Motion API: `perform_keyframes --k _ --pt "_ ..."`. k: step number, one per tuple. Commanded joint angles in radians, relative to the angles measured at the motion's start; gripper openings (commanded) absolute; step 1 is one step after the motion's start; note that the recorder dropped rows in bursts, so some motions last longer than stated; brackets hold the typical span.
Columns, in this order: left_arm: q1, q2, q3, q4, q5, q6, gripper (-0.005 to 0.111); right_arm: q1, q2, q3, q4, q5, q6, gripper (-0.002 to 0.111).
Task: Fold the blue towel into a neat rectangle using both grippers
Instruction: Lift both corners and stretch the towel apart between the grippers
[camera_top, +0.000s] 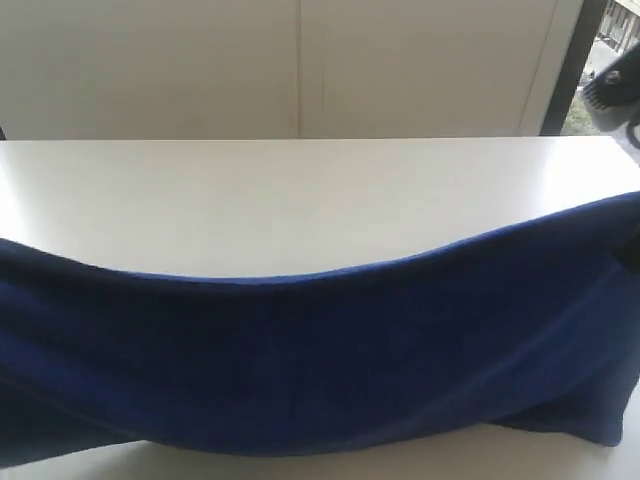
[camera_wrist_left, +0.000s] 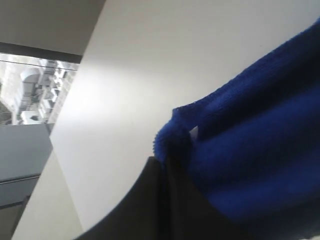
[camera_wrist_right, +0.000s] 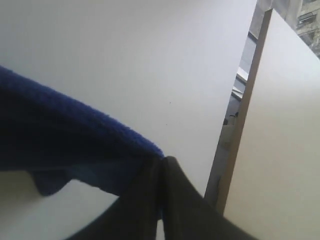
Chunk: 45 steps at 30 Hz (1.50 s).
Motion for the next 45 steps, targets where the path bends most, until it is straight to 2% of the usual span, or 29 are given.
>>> perform_keyframes --k 1,4,9,12,15,18,20,22,30,37,39,42,45 --pt "0.005 0.04 0.076 0.142 -0.11 -0.126 0.0 -0.001 0.097 0.008 -0.109 -0.111 0.097 0.0" --pt "0.005 0.081 0.115 0.183 -0.134 -0.17 0.0 -0.001 0.156 0.008 -0.146 -0.142 0.125 0.0" --pt "0.003 0.082 0.097 0.244 -0.053 -0.244 0.0 -0.001 0.154 -0.009 -0.146 -0.052 0.125 0.0" --pt "0.003 0.041 0.059 0.118 0.014 -0.223 0.0 0.001 0.108 -0.013 -0.108 0.029 0.104 0.0" --pt "0.003 -0.025 0.053 -0.06 0.054 -0.101 0.0 0.001 0.03 -0.013 -0.004 0.103 0.03 0.0" --pt "0.003 -0.082 0.053 -0.244 0.09 0.03 0.0 0.001 -0.05 -0.013 0.097 0.103 -0.05 0.0" --pt "0.003 -0.11 0.053 -0.295 0.097 0.069 0.0 0.001 -0.084 -0.013 0.123 0.103 -0.072 0.0" --pt "0.003 -0.131 0.053 -0.286 0.093 0.069 0.0 0.001 -0.123 -0.013 0.12 0.103 -0.072 0.0" --pt "0.003 -0.151 0.057 -0.179 -0.098 0.014 0.0 0.001 -0.119 -0.011 0.084 0.052 -0.02 0.0" --pt "0.003 -0.076 0.155 0.039 -0.111 -0.147 0.0 -0.001 0.049 -0.01 -0.012 -0.066 0.059 0.0" --pt "0.003 -0.044 0.198 0.127 -0.163 -0.216 0.0 -0.003 0.101 -0.01 -0.062 -0.113 0.111 0.0" --pt "0.003 0.031 0.262 0.32 -0.287 -0.408 0.0 -0.003 0.237 -0.01 -0.202 -0.244 0.224 0.0" --pt "0.004 0.108 0.268 0.521 -0.278 -0.637 0.0 -0.003 0.333 -0.01 -0.336 -0.305 0.359 0.0"
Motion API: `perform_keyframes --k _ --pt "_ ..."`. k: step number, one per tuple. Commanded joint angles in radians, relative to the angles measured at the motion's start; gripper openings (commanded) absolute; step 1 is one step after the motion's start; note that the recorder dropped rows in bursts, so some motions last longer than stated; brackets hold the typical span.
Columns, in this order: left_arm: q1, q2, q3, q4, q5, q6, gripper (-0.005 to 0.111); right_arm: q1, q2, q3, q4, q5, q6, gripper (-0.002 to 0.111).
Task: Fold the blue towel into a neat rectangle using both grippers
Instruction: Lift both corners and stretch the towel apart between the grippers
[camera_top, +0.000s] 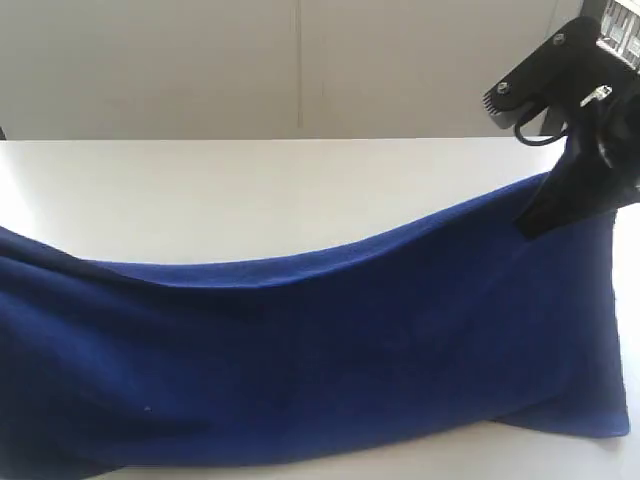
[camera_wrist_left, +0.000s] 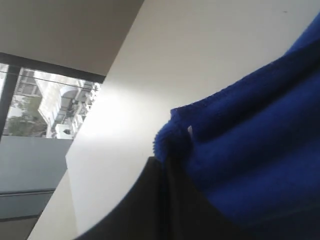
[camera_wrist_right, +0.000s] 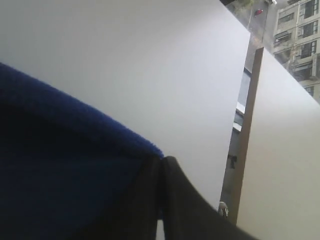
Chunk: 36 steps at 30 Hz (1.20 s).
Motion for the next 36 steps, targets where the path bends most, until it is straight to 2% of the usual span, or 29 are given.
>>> perform_keyframes --k 1,5,7,9,11,15,19,23,26,29,30,32,34,36 --pt "0.004 0.094 0.009 0.319 0.016 -0.34 0.0 -0.003 0.119 0.0 -0.248 -0.086 0.218 0.0" --pt "0.008 0.197 0.009 0.53 0.067 -0.522 0.0 -0.003 0.193 0.0 -0.422 -0.079 0.374 0.0" --pt "0.043 0.271 0.009 0.597 0.062 -0.59 0.0 -0.003 0.226 0.0 -0.492 -0.074 0.435 0.0" --pt "0.101 0.344 0.009 0.607 0.062 -0.707 0.0 -0.003 0.254 0.0 -0.568 -0.074 0.513 0.0" --pt "0.145 0.397 0.009 0.607 0.065 -0.744 0.0 -0.003 0.262 0.0 -0.605 -0.074 0.542 0.0" --pt "0.152 0.381 -0.013 0.607 0.095 -0.74 0.0 -0.003 0.221 -0.002 -0.631 -0.046 0.544 0.0" --pt "0.152 0.292 -0.044 0.603 0.088 -0.74 0.0 -0.001 0.12 -0.002 -0.578 -0.023 0.544 0.0" --pt "0.152 0.175 -0.048 0.471 0.078 -0.668 0.0 0.001 -0.008 0.0 -0.433 -0.012 0.417 0.0" --pt "0.152 0.055 -0.05 0.291 0.003 -0.489 0.0 0.027 -0.105 0.007 -0.285 0.048 0.27 0.0" --pt "0.152 -0.065 -0.053 -0.024 -0.088 -0.24 0.0 0.07 -0.206 0.026 -0.159 0.136 0.155 0.0" --pt "0.152 -0.113 -0.053 -0.133 -0.09 -0.121 0.0 0.089 -0.24 0.034 -0.123 0.17 0.123 0.0" --pt "0.152 -0.172 -0.053 -0.288 -0.072 0.005 0.0 0.131 -0.3 0.048 -0.081 0.232 0.092 0.0" --pt "0.152 -0.231 -0.053 -0.372 -0.051 0.106 0.0 0.171 -0.362 0.058 -0.079 0.264 0.092 0.0" --pt "0.152 -0.277 -0.053 -0.368 -0.05 0.126 0.0 0.199 -0.413 0.06 -0.081 0.266 0.098 0.0"
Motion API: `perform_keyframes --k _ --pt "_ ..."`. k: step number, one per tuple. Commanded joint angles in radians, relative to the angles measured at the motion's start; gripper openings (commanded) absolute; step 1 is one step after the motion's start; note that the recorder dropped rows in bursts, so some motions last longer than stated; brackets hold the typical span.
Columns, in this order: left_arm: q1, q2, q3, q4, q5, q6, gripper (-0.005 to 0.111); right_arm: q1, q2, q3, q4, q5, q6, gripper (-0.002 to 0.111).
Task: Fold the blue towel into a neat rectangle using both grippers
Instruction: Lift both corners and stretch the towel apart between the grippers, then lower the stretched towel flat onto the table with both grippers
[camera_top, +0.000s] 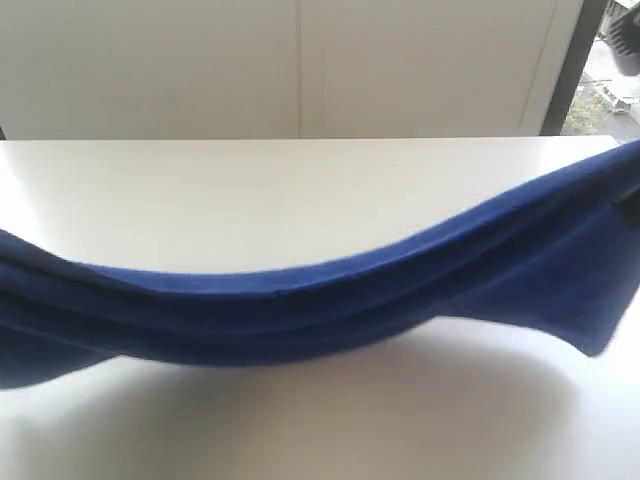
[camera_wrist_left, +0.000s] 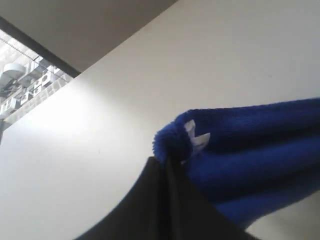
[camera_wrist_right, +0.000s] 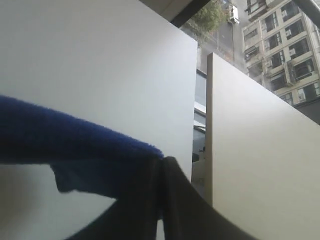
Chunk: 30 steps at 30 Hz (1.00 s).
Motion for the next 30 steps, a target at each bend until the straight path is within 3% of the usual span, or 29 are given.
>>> perform_keyframes --k 1,6,9,11,14,16,20,27,30 --pt "0.002 -0.065 -0.005 -0.016 0.023 0.081 0.0 0.038 -0.075 0.007 -0.009 0.031 -0.013 0.0" --pt "0.004 0.062 -0.001 0.046 -0.013 0.081 0.0 0.036 0.07 0.007 -0.072 -0.022 0.0 0.0" --pt "0.004 0.267 0.02 0.12 -0.118 0.049 0.0 0.026 0.253 0.007 -0.147 -0.103 0.101 0.0" --pt "0.007 0.401 0.032 0.225 -0.191 0.007 0.0 -0.018 0.362 0.007 -0.2 -0.189 0.199 0.0" --pt "0.076 0.634 0.021 0.43 -0.205 -0.18 0.0 -0.102 0.531 0.007 -0.31 -0.242 0.344 0.0" --pt "0.128 0.726 0.01 0.632 -0.265 -0.385 0.0 -0.149 0.609 0.007 -0.371 -0.303 0.427 0.0" --pt "0.173 0.833 -0.019 0.903 -0.305 -0.552 0.0 -0.195 0.701 0.007 -0.461 -0.411 0.526 0.0" --pt "0.242 1.028 -0.151 0.93 -0.238 -0.64 0.0 -0.275 0.846 -0.019 -0.71 -0.452 0.863 0.0" --pt "0.274 1.104 -0.213 0.93 -0.238 -0.66 0.003 -0.316 0.887 -0.048 -0.72 -0.502 0.895 0.002"
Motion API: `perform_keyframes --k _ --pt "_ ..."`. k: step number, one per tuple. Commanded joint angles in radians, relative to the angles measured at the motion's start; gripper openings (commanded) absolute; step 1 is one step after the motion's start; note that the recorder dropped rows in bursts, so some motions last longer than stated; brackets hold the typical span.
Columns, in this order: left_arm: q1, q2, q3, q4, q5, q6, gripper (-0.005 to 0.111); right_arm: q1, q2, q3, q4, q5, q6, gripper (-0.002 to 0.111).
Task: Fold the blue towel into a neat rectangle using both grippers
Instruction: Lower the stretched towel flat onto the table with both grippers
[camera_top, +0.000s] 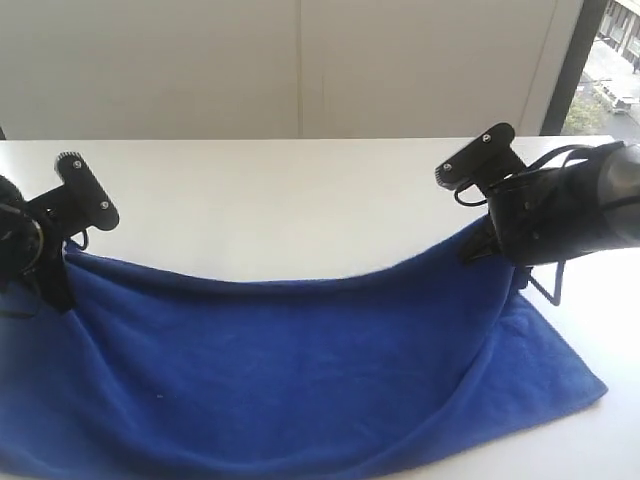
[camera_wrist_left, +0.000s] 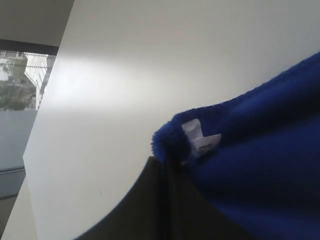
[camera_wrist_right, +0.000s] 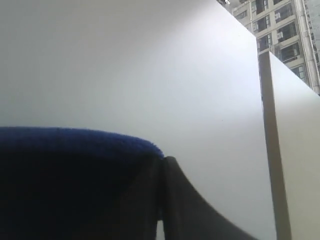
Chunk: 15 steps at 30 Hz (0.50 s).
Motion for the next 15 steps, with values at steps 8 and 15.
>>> perform_keyframes --k 8,15 --pt "0.056 0.211 -0.18 0.017 0.099 -0.038 0.061 -0.126 0.091 -0.129 -0.06 -0.164 0.096 0.048" --pt "0.055 0.195 -0.229 0.017 0.417 -0.033 0.073 -0.126 0.033 -0.179 -0.029 -0.124 0.033 0.057"
